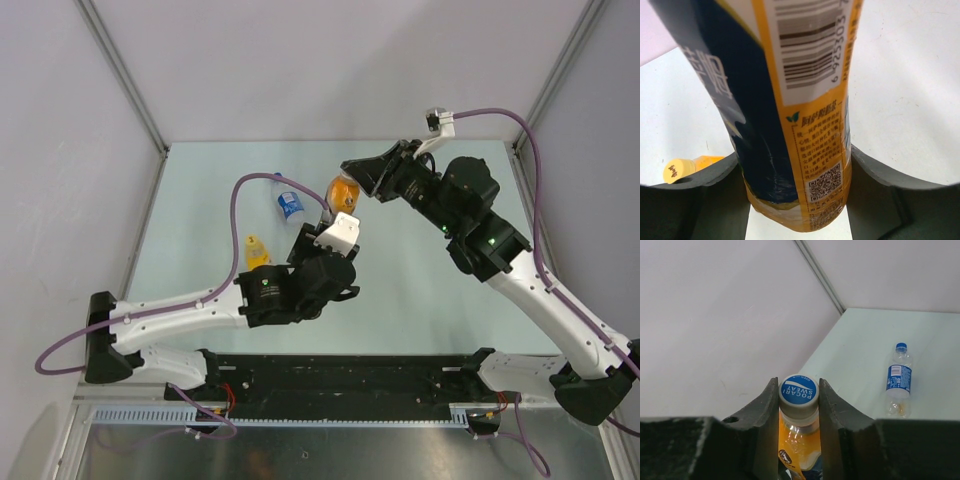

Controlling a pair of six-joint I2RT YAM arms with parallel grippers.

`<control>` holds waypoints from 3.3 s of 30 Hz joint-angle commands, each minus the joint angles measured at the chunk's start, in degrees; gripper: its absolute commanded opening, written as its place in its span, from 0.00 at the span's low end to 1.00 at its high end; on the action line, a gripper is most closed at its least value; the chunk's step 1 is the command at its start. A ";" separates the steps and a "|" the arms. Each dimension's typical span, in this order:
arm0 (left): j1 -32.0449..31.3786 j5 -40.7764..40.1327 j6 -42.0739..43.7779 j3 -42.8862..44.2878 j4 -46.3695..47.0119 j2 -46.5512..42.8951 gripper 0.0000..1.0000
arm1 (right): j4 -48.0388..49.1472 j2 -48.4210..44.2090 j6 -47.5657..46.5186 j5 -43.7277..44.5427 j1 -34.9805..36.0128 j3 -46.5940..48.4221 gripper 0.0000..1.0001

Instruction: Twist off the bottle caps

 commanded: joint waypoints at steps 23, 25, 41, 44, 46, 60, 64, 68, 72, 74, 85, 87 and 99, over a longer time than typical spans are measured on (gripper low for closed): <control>13.32 84.02 10.70 -17.59 25.92 -23.26 0.00 | 15.02 1.23 -1.76 -58.52 -16.01 2.25 0.00; 15.23 88.72 9.77 -18.47 27.10 -24.02 0.00 | 17.85 1.33 -0.34 -61.66 -16.02 2.09 0.00; 20.37 102.98 6.84 -21.00 31.66 -24.13 0.00 | 30.56 -0.82 4.64 -67.64 -17.63 1.84 0.00; 20.50 105.38 6.14 -21.17 33.12 -24.35 0.00 | 33.44 -0.77 6.39 -68.70 -17.95 1.84 0.00; 20.54 107.91 5.26 -21.30 34.46 -24.58 0.00 | 35.25 -0.64 7.34 -69.69 -18.09 1.84 0.00; 20.56 115.90 0.49 -21.24 38.97 -24.02 0.00 | 38.91 -1.58 8.65 -67.76 -19.33 1.57 0.00; 20.56 112.02 1.14 -21.75 38.33 -24.13 0.00 | 30.42 -2.30 3.65 -61.45 -21.10 1.57 0.00; 20.49 105.66 3.13 -21.67 35.87 -24.76 0.00 | 19.37 -2.72 -2.30 -52.42 -22.72 1.57 0.00; 20.53 96.73 4.49 -22.02 34.18 -26.20 0.00 | 8.18 -2.10 -8.24 -41.22 -23.29 1.44 0.00; 20.55 91.70 4.78 -22.35 33.74 -27.10 0.00 | 3.07 -1.48 -10.69 -36.21 -23.38 0.50 0.00; 20.56 73.74 4.70 -23.05 32.79 -29.45 0.00 | 6.77 2.13 -12.85 -23.90 -27.15 -22.30 0.00; 20.56 72.77 4.51 -22.80 32.64 -28.82 0.00 | 8.96 3.56 -12.06 -22.17 -28.45 -27.43 0.00; 20.86 71.21 3.11 -21.97 32.65 -25.57 0.00 | 7.06 19.24 -11.17 -9.60 -29.41 -35.25 0.39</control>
